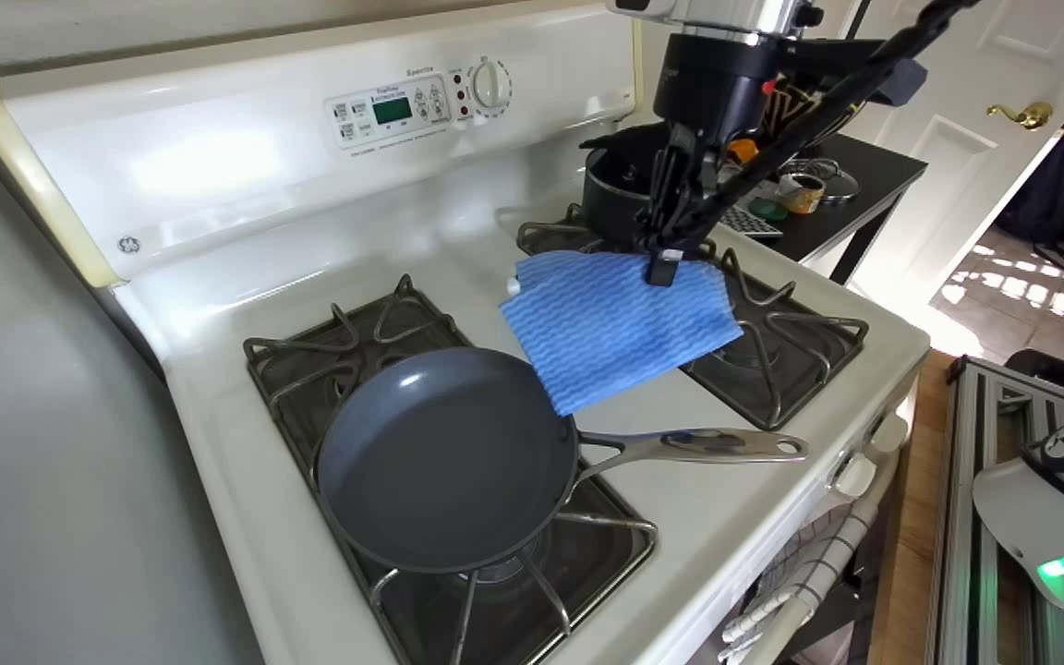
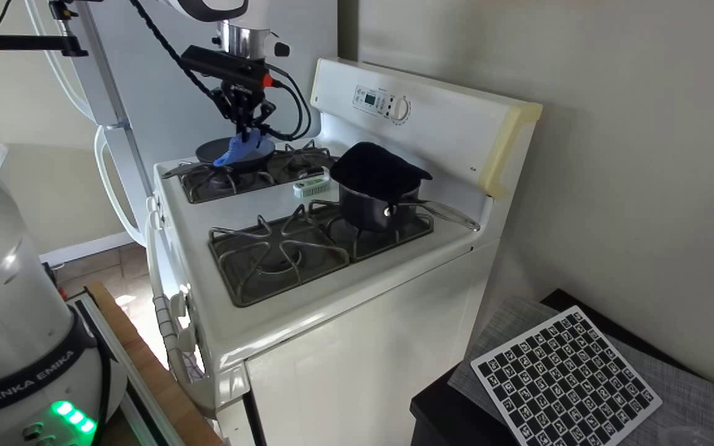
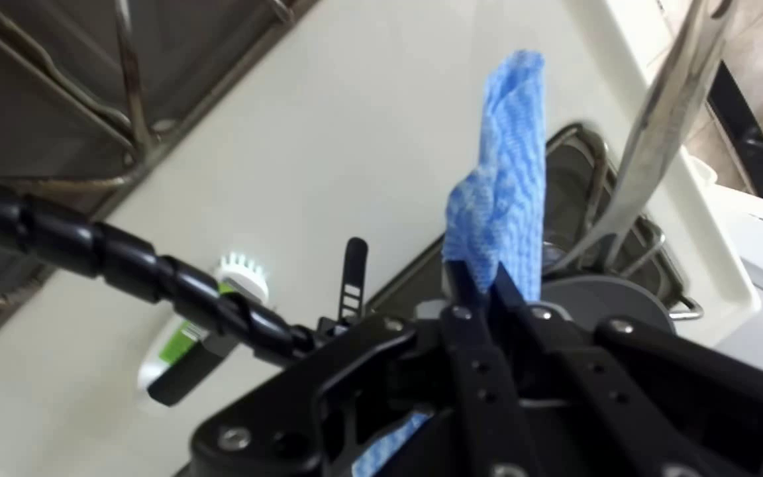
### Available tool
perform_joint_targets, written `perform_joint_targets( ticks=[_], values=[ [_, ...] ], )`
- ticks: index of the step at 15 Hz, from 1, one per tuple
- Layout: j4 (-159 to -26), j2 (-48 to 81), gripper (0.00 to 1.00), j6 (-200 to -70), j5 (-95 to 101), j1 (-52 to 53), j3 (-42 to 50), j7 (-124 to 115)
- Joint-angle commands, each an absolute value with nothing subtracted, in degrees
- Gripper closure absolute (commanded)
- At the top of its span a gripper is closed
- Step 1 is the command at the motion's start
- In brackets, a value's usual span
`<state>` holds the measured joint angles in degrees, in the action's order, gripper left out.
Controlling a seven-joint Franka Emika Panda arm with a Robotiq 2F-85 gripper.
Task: Move the pan forward, then use the blue towel to wipe the handle of the pan
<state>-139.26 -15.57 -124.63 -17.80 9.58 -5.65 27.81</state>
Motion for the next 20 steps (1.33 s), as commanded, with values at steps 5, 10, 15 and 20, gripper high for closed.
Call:
perform_joint_targets(
  ticks=[5,10,15,20],
  values=[
    [-143.48,-17.05,1.00,-123.44,-12.55,6.49,-1.91,21.33],
    [-145.64,-14.70,1.00,-130.70,-14.95,6.51,-1.09,20.30],
    [-147.35,-11.19,1.00,-139.64,-21.72,8.16,-0.71,22.73],
    [-147.89,-7.99,1.00,-142.44,-30.19,9.15,-1.73,21.71]
  ],
)
